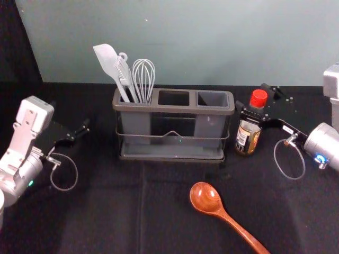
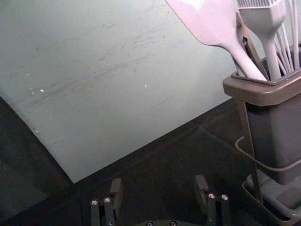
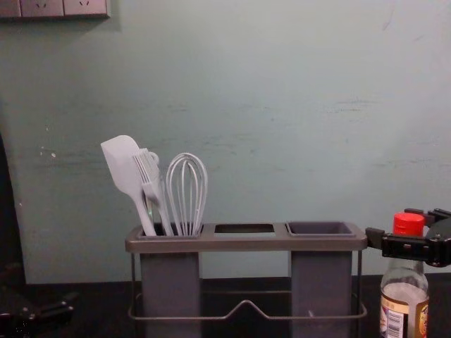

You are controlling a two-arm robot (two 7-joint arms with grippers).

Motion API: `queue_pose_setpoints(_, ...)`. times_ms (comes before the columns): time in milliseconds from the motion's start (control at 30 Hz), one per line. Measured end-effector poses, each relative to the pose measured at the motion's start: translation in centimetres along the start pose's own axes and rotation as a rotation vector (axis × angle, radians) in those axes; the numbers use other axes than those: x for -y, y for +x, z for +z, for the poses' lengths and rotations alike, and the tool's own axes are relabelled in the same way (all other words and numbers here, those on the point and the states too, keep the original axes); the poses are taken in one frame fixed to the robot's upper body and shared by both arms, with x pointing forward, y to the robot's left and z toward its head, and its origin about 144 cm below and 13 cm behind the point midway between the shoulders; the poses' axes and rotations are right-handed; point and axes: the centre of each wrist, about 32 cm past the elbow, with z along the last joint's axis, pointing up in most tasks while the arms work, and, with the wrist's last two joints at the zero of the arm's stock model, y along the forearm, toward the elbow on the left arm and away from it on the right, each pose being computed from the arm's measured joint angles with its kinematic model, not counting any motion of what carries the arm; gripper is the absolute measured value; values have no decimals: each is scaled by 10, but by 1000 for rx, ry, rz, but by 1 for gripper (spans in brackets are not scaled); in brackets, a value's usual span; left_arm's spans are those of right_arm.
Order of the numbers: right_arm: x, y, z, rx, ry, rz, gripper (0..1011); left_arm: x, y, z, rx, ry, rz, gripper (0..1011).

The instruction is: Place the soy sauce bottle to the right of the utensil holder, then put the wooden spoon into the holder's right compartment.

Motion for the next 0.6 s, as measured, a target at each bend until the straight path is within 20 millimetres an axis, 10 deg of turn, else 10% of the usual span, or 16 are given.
queue_pose_setpoints(600, 8, 0, 9, 11, 18, 13, 1004, 0, 0, 0, 0, 0, 0, 1005)
